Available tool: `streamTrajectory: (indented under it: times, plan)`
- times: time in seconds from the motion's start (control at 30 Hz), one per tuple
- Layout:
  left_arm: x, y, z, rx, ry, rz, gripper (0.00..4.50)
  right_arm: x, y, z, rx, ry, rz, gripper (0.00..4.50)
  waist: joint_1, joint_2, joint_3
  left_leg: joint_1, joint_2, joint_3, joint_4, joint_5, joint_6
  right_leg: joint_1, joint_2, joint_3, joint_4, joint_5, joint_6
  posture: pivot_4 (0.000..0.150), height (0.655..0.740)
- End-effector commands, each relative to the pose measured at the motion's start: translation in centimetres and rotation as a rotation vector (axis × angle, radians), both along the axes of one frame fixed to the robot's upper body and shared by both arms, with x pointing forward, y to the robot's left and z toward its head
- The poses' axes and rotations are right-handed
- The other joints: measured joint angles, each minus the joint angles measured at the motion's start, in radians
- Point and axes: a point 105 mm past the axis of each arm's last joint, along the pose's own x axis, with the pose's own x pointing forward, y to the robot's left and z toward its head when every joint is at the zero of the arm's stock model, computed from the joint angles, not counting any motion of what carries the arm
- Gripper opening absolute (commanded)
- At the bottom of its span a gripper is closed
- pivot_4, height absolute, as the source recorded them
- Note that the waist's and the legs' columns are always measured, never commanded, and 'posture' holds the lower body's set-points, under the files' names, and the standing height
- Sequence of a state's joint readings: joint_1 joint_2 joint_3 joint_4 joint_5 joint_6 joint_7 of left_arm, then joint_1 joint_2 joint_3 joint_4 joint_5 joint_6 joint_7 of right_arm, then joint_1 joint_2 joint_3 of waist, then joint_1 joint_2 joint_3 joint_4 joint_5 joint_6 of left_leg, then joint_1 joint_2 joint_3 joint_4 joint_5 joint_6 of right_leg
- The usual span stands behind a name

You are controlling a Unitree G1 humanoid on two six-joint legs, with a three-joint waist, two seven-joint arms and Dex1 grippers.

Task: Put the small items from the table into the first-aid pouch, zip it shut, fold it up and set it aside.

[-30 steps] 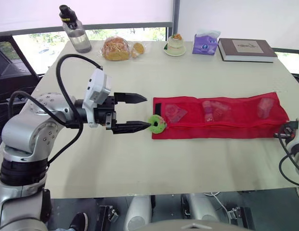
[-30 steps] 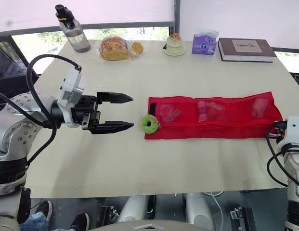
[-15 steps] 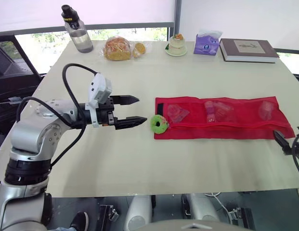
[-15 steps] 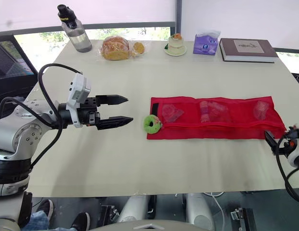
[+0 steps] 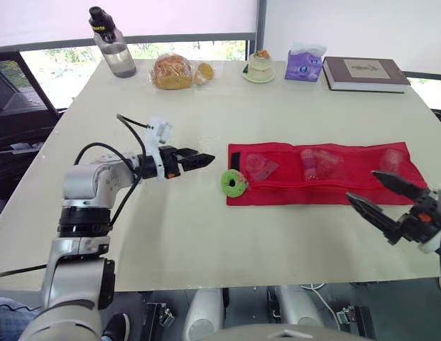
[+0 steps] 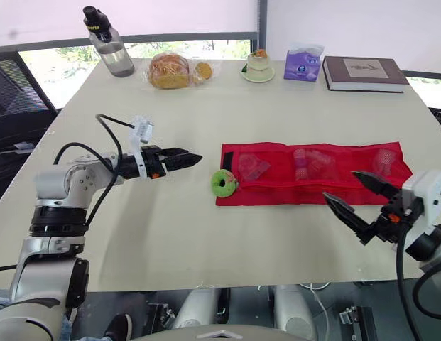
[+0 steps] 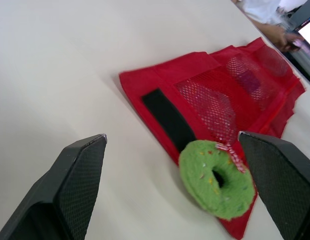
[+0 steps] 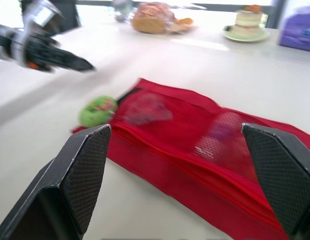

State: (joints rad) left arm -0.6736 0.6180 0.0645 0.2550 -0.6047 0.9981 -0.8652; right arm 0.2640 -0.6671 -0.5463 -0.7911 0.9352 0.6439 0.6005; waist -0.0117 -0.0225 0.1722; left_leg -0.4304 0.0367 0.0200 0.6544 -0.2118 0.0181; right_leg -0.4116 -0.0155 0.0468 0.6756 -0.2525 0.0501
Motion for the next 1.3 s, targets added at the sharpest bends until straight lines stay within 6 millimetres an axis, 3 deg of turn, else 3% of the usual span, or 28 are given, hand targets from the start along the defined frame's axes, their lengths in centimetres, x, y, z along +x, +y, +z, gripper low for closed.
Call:
streamTrajectory:
  times: [0.03,0.27,0.4,0.63,0.8,0.87,1.3]
  plan:
    - [1.0,-0.6,-1.0,0.04,0.046,0.025,4.5,-0.4,1.9,1.2,-0.007,-0.048,0.085,4.43,0.0,0.0,0.0,0.0,0.0,0.0,0.0,0.0,0.0,0.0,0.0,0.0,0.0,0.0,0.0,0.15,0.74]
    - [2.2,-3.5,-2.9,-0.093,0.237,0.022,4.5,0.2,3.1,1.8,-0.022,-0.082,0.14,4.43,0.004,-0.001,0.0,0.0,-0.002,-0.001,0.001,0.0,0.0,0.0,0.0,-0.001,0.0,0.0,0.0,0.15,0.74]
    - [1.4,-6.0,-5.0,-0.128,0.393,-0.03,4.5,0.7,3.2,1.8,-0.011,-0.088,0.138,4.43,0.007,-0.001,-0.001,0.0,-0.004,-0.001,0.001,0.0,0.0,0.001,0.0,-0.001,0.0,0.0,0.0,0.15,0.74]
    - [1.4,-7.5,-4.4,-0.335,0.536,-0.047,4.5,0.6,3.7,1.5,-0.002,-0.081,0.154,4.43,0.021,-0.001,-0.002,0.0,-0.006,-0.002,0.001,0.0,0.0,0.001,-0.002,-0.001,0.0,0.0,0.0,0.15,0.74]
    - [0.9,-8.0,-4.2,-0.391,0.581,-0.094,3.06,0.7,5.3,1.3,0.035,-0.057,0.214,4.5,0.023,-0.001,-0.002,0.0,-0.006,-0.003,0.001,0.0,0.0,0.001,-0.002,-0.002,0.0,0.001,-0.001,0.15,0.74]
    - [0.8,-8.5,-4.3,-0.387,0.585,-0.113,2.04,0.9,5.5,1.4,0.04,-0.063,0.217,4.5,0.025,-0.002,-0.002,-0.001,-0.006,-0.003,0.001,0.0,0.0,0.001,-0.002,-0.002,0.0,0.001,-0.002,0.15,0.74]
    - [1.3,-8.5,-5.2,-0.3,0.527,-0.117,2.04,1.5,5.7,1.6,0.038,-0.081,0.208,4.5,0.025,-0.002,-0.002,-0.001,-0.006,-0.004,0.002,0.0,0.0,0.001,-0.002,-0.003,0.001,0.002,-0.002,0.15,0.74]
